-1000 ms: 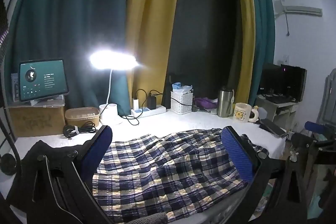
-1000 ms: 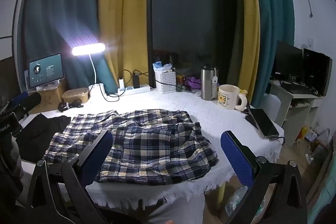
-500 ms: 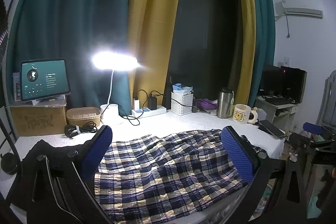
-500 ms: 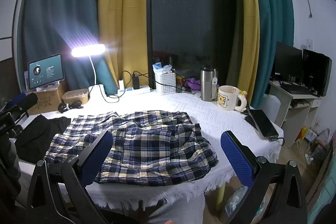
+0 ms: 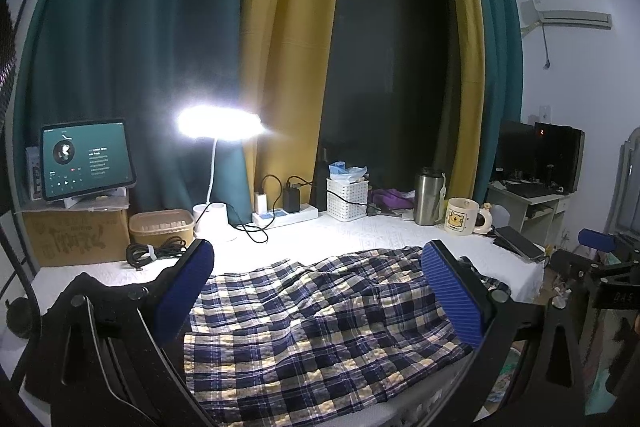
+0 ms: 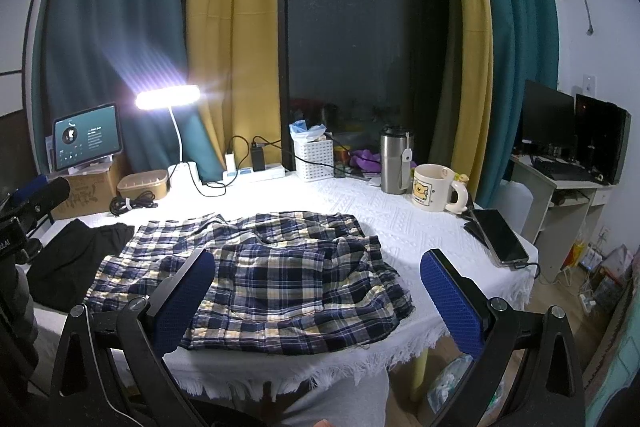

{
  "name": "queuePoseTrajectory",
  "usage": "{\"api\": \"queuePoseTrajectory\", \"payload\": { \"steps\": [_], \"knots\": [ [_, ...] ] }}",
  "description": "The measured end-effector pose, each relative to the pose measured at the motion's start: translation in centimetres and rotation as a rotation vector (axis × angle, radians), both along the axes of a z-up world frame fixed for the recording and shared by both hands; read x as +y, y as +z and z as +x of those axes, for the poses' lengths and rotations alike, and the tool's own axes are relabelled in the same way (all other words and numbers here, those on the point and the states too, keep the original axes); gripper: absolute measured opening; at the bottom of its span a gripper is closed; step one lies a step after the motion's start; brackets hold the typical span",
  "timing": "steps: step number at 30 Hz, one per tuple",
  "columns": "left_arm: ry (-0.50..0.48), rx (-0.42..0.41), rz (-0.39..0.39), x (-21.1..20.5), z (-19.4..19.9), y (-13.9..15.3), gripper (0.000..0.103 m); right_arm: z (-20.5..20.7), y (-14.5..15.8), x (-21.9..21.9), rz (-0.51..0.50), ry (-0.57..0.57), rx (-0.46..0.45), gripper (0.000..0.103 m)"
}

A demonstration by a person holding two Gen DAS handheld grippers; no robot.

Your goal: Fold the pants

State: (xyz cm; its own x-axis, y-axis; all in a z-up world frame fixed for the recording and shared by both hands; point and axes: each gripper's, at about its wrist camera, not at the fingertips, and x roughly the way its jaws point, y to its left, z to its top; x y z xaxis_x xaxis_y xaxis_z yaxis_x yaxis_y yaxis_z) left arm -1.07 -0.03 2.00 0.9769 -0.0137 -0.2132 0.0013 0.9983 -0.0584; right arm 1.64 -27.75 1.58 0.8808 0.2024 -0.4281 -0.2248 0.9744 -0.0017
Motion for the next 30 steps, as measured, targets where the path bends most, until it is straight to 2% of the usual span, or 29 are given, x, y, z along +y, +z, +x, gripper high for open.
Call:
{"api": "queuePoseTrajectory", "payload": {
  "steps": [30],
  "knots": [
    [-0.001,-0.006,0.007,0.17,-0.17,-0.03,0.102,-0.06,-0.06,-0.06,0.001,0.0,-0.002,0.103]
  ]
}}
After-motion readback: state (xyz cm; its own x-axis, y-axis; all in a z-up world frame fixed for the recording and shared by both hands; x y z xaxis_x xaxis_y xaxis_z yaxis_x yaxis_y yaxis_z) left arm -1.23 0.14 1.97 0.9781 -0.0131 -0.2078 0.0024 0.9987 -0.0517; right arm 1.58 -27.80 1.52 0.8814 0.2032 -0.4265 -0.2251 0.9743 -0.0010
